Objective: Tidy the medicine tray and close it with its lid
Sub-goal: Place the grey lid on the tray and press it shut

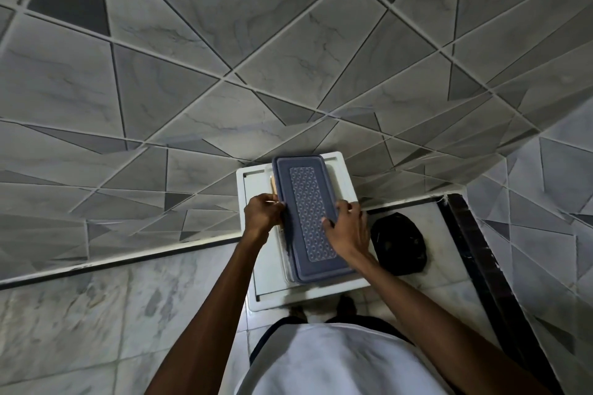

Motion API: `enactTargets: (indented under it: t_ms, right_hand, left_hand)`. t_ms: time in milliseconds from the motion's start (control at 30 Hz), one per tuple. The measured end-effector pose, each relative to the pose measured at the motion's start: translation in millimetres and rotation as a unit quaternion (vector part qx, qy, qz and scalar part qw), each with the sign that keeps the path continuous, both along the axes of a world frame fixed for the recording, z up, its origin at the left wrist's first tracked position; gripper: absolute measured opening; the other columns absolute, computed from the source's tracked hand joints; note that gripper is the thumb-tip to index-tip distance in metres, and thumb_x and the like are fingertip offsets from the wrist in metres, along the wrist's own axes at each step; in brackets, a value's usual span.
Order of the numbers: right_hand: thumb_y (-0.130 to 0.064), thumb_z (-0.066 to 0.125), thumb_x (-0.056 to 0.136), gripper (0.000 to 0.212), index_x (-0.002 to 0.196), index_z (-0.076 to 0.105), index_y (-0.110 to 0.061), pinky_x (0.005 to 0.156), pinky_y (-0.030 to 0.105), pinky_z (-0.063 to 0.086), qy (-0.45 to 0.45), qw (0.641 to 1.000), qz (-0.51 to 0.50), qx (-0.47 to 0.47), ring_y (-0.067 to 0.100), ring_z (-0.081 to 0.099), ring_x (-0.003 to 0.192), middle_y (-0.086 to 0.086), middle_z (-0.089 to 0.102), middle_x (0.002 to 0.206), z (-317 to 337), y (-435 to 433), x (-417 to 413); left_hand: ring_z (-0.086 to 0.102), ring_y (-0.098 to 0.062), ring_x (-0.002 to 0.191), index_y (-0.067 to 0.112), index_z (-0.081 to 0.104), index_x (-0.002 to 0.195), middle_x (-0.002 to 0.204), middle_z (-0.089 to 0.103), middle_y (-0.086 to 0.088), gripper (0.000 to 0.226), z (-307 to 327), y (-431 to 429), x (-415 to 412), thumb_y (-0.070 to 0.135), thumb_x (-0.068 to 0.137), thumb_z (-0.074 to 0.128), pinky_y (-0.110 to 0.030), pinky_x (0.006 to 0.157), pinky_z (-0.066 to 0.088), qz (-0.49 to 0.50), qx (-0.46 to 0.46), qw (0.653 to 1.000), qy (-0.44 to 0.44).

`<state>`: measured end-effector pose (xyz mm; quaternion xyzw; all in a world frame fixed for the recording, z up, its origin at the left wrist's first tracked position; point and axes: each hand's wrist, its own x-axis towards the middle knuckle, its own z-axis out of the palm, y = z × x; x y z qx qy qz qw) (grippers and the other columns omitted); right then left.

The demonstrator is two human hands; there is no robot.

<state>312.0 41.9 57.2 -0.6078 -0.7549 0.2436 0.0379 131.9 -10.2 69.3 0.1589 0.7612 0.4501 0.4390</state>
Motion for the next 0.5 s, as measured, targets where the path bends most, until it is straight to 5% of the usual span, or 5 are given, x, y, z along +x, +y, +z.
enactTargets:
  t_ms: [133,267,500]
  right_hand:
    - [-0.037,0.063,0.086,0.059,0.133,0.042,-0.009,0.089,0.039,0.051,0.063,0.988,-0.026,-0.136,0.036,0.057,0.116,0.018,0.055,0.130,-10.3,17.0,5.6]
    - [-0.033,0.070,0.082,0.054,0.127,0.050,-0.010,0.088,0.042,0.054,0.096,0.986,-0.022,-0.133,0.033,0.063,0.107,0.016,0.065,0.120,-14.3,22.1,6.1]
    - [-0.046,0.072,0.076,0.057,0.124,0.057,-0.018,0.084,0.039,0.055,0.069,0.993,-0.018,-0.097,0.032,0.065,0.104,0.010,0.069,0.114,-16.1,22.5,5.7]
  left_hand:
    - [0.070,-0.031,0.079,0.016,0.067,0.070,0.081,0.072,-0.015,0.009,-16.1,-0.3,0.8,0.014,0.077,0.073,-0.047,0.082,0.059,-0.006,-0.028,0.997,0.067]
    - [0.066,-0.021,0.087,0.005,0.069,0.106,0.098,0.071,-0.007,0.025,-10.2,-2.1,7.5,0.014,0.082,0.068,-0.026,0.079,0.048,-0.014,-0.062,0.989,0.136]
    - [0.069,-0.031,0.094,0.009,0.061,0.121,0.106,0.072,-0.016,0.035,-7.4,-5.3,11.0,0.017,0.087,0.063,-0.036,0.084,0.054,-0.042,-0.058,0.972,0.224]
